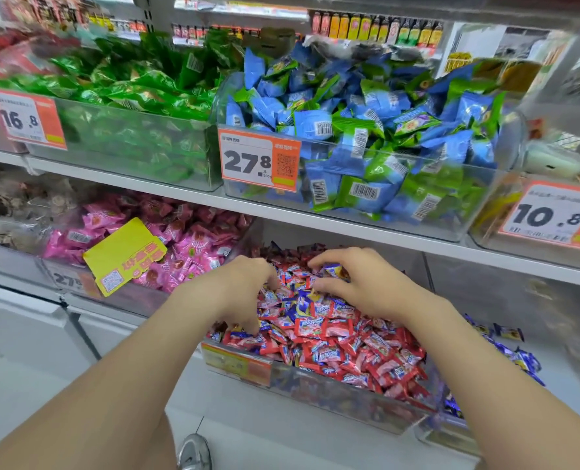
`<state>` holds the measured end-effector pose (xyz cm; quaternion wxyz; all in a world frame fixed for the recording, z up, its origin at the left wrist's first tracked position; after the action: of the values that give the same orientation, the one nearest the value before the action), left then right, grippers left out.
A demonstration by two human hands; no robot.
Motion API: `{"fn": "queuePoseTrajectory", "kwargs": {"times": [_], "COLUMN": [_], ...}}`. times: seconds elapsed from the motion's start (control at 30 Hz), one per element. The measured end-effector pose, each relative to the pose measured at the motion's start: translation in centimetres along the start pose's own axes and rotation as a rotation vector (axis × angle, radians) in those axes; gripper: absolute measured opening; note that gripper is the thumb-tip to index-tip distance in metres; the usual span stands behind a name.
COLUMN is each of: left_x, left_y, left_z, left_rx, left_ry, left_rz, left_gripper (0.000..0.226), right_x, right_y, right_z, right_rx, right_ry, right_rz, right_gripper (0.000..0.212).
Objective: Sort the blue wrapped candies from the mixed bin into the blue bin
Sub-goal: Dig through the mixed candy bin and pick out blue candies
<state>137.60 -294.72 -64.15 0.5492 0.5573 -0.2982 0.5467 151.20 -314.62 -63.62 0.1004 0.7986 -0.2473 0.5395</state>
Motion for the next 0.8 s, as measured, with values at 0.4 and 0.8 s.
{"fn": "queuePoseTrajectory", "kwargs": {"times": [0.4, 0.8], "left_x": [-0.6, -0.5], "left_y": [-2.2, -2.5], "left_z": [0.4, 0.0], "left_rx": [-0.002, -0.019], "left_ry": [0.037, 0.130], "left_rz": [0.127, 0.144], "left_gripper": [0.026, 0.026], "right_x": [0.9, 1.8], "right_y": [1.5, 2.8], "right_z": [0.1, -0.2], "right_rx": [-0.128, -0.185], "right_ry": [-0.037, 0.161], "right_rz": [0.098, -0.053], "right_gripper": [0.028, 0.033]}}
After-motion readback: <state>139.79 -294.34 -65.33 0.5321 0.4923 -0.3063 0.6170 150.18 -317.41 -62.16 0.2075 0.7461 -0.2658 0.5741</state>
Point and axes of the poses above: each hand's wrist, its own y-axis away from the middle knuckle, its own x-axis out of the back of the hand, z = x × y, the point moved 1 cm from there along -y, towards the middle knuckle, and after that the axes turned 5 degrees about -y, right-handed, at the moved point
